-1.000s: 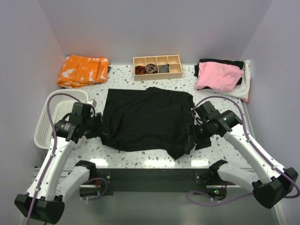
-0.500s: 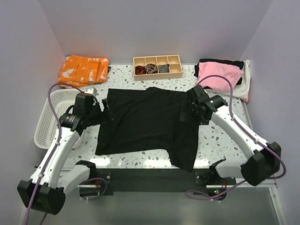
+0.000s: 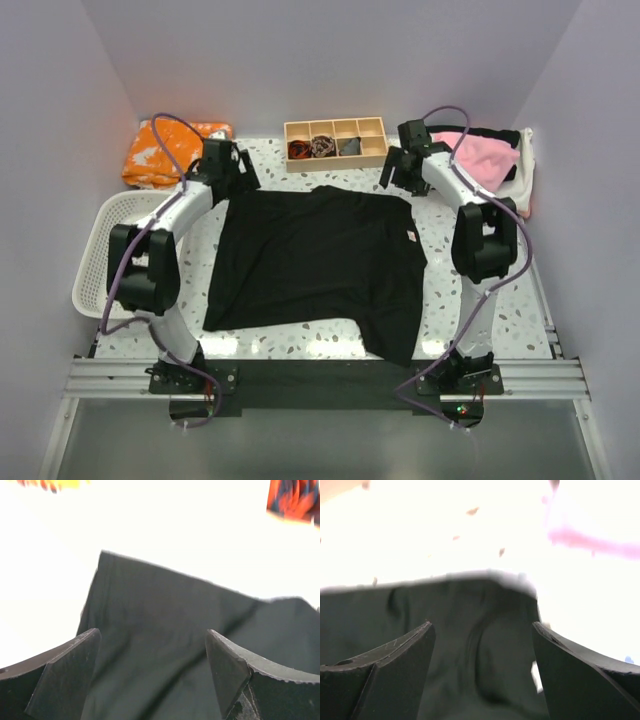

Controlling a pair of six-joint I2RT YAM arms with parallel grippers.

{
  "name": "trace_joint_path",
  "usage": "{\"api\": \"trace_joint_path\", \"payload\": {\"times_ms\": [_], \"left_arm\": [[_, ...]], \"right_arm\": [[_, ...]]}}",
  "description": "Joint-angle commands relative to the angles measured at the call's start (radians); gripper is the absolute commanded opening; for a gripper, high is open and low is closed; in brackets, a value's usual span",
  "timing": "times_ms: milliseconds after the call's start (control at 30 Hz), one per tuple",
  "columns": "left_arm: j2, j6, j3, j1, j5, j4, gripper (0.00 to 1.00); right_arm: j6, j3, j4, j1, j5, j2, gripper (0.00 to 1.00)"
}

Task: Fold and stack the t-shirts
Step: Flatten out the tshirt

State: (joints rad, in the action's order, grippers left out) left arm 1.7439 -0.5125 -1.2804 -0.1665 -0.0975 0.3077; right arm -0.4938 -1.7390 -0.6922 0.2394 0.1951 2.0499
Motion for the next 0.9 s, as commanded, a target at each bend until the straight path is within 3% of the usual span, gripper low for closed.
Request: {"api": "trace_joint_path", "payload": {"times_ms": [0, 133, 267, 667, 867], "left_arm": [[0.138, 0.037, -0.163, 0.044, -0.041, -0.102, 0.9], [0.278, 0.055, -0.322, 0.067, -0.041, -0.022, 0.91], [0.35, 0.057, -0.346, 0.071, -0.018, -0.021, 0.91], [0.364, 0.051, -0.263, 0.073, -0.027, 0.061, 0.9], [0.394, 0.054, -0.254, 0.074, -0.013, 0.088, 0.87]], "right_arm": [[0.096, -0.21, 0.014, -0.069, -0.124, 0.133, 0.82], [0.124, -0.258, 0.033, -0.11, -0.192, 0.222, 0.83], [0.135, -0.315, -0.001, -0.132, -0.287, 0.278, 0.83], [0.17, -0.287, -0.046, -0.137, -0.465, 0.3, 0.78], [0.205, -0.387, -0.153, -0.135, -0.557, 0.386, 0.69]]}}
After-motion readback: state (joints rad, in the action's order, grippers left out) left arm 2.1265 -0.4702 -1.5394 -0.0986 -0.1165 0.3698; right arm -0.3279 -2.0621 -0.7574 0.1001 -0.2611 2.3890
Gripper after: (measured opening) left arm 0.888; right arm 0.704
